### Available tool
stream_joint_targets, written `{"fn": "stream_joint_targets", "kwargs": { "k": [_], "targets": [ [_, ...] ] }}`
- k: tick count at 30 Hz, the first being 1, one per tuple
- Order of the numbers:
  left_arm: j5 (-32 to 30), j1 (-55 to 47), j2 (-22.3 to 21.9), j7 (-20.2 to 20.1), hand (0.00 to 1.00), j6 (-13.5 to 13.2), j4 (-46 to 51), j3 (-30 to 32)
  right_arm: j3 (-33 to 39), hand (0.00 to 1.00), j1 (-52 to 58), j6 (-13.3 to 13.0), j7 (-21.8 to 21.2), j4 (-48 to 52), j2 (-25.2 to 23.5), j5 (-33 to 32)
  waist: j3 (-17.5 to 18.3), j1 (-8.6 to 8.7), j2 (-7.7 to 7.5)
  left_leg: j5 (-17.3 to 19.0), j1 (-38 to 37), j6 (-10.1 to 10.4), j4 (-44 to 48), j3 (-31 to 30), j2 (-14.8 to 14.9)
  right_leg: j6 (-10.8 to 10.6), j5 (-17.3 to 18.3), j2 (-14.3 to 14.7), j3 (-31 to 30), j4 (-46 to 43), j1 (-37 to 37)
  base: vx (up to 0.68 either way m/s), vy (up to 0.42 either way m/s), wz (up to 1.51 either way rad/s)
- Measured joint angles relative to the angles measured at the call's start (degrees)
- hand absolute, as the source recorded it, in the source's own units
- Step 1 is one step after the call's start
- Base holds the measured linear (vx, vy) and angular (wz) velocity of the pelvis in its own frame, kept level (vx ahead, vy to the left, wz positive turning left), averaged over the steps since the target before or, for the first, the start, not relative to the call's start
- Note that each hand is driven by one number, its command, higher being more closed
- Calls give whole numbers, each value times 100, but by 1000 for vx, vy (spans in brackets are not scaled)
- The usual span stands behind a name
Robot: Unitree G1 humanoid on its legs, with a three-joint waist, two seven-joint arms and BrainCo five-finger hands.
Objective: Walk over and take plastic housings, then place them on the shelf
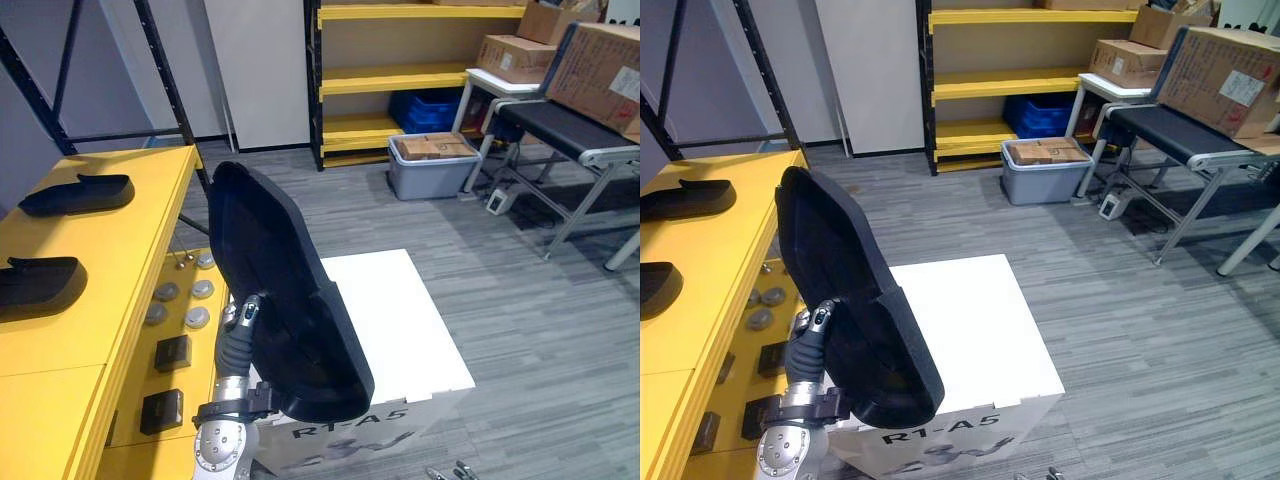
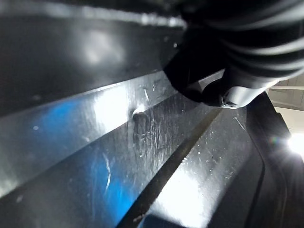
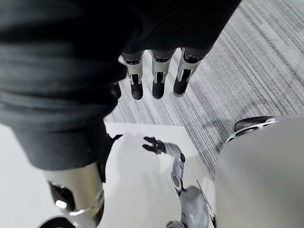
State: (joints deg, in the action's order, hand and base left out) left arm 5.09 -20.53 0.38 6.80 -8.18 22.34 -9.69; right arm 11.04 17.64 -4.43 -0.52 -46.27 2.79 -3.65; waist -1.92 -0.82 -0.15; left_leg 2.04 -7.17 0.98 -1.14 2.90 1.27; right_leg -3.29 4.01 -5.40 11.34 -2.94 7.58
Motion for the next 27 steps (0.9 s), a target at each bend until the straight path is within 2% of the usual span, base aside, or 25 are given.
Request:
{"fn": "stream_joint_targets", "kwargs": {
  "k": [6, 11, 12, 15, 16, 17, 18, 19, 20, 21, 22, 23, 24, 25, 27],
  "targets": [
    [-7, 11, 123, 5, 100, 45, -489, -126, -375, 0, -180, 17, 0, -284, 159, 565, 25, -38, -100, -167, -3, 16, -72, -473, -52, 19, 50, -41, 475, 31, 206, -18, -47, 41],
    [-15, 160, 125, 10, 100, 57, -485, -380, -772, 0, -342, 72, 50, -470, 356, 750, -9, -254, -124, -339, 188, 47, -17, -998, -134, 38, 158, -100, 1013, -119, 257, -38, -53, 60],
    [-16, 283, 117, 12, 100, 58, -469, -441, -841, 0, -428, 91, 63, -506, 395, 751, -111, -326, -101, -384, 276, 69, 64, -1234, -170, 38, 201, -113, 1226, -219, 264, -45, -46, 76],
    [-15, 477, 99, 50, 100, 56, -300, -538, -980, 0, -699, 94, 181, -638, 441, 755, -322, -398, -95, -610, 658, 162, 194, -1720, -281, 108, 301, -178, 1828, -382, 180, -104, -44, 106],
    [-13, 521, 87, 52, 100, 56, -274, -546, -994, 0, -780, 94, 208, -676, 439, 755, -359, -418, -82, -623, 727, 172, 150, -1687, -265, 136, 325, -197, 1944, -413, 141, -150, -5, 93],
    [-13, 547, 80, 63, 100, 49, -212, -541, -1009, 0, -928, 100, 251, -704, 405, 756, -388, -465, -103, -486, 938, 43, 177, -1067, -78, 149, 292, -203, 2218, -451, 17, -163, 17, 110],
    [-14, 656, 71, 79, 100, 46, -212, -505, -1005, 0, -1051, 101, 281, -740, 340, 763, -430, -421, -133, -294, 1307, -126, 725, -72, 184, 177, 266, -297, 2530, -483, -9, -134, 18, 119],
    [-14, 715, 57, 87, 100, 47, -212, -525, -1006, 0, -1105, 115, 299, -764, 316, 781, -473, -410, -134, -136, 1486, -156, 1173, 388, 346, 177, 266, -362, 2676, -539, -17, -57, 89, 125],
    [-11, 780, 16, 91, 100, 44, -216, -556, -1007, 0, -1129, 123, 317, -828, 312, 858, -484, -419, -130, 109, 1671, -276, 1971, 1137, 604, 177, 266, -483, 2903, -636, 12, 13, 135, 107],
    [-6, 896, 1, 125, 100, 36, -273, -635, -1006, 0, -1116, 123, 335, -835, 315, 870, -472, -409, -118, 287, 1655, -521, 2662, 1703, 840, 173, 268, -624, 3160, -703, 68, 5, 169, 111],
    [-2, 1052, 4, 159, 100, 3, -373, -729, -1001, 0, -1092, 123, 349, -834, 314, 871, -450, -369, -85, 409, 1565, -682, 3054, 2123, 1033, 164, 272, -716, 3356, -760, 157, 10, 175, 109],
    [-2, 1235, -2, 185, 100, -8, -483, -791, -986, 0, -1099, 122, 375, -819, 310, 867, -408, -276, -28, 572, 1439, -723, 3170, 2579, 1210, 132, 276, -783, 3567, -811, 261, 38, 206, 134],
    [-4, 1514, -28, 199, 100, -5, -635, -936, -938, 0, -1121, 120, 401, -777, 369, 867, -327, -117, 102, 714, 1406, -538, 2921, 2987, 1168, 85, 265, -827, 3873, -910, 352, 84, 263, 159],
    [-9, 1703, -9, 201, 100, -7, -691, -1023, -889, 0, -1117, 121, 413, -770, 367, 864, -242, 14, 132, 755, 1390, -471, 2502, 2864, 908, 60, 270, -870, 4090, -917, 356, 74, 183, 152],
    [-15, 1939, -12, 246, 100, -7, -762, -1106, -889, 0, -1129, 120, 435, -800, 275, 862, -242, 10, 53, 647, 1343, -432, 1785, 2534, 437, -13, 230, -995, 4256, -811, 282, 54, 194, 116]
  ]
}}
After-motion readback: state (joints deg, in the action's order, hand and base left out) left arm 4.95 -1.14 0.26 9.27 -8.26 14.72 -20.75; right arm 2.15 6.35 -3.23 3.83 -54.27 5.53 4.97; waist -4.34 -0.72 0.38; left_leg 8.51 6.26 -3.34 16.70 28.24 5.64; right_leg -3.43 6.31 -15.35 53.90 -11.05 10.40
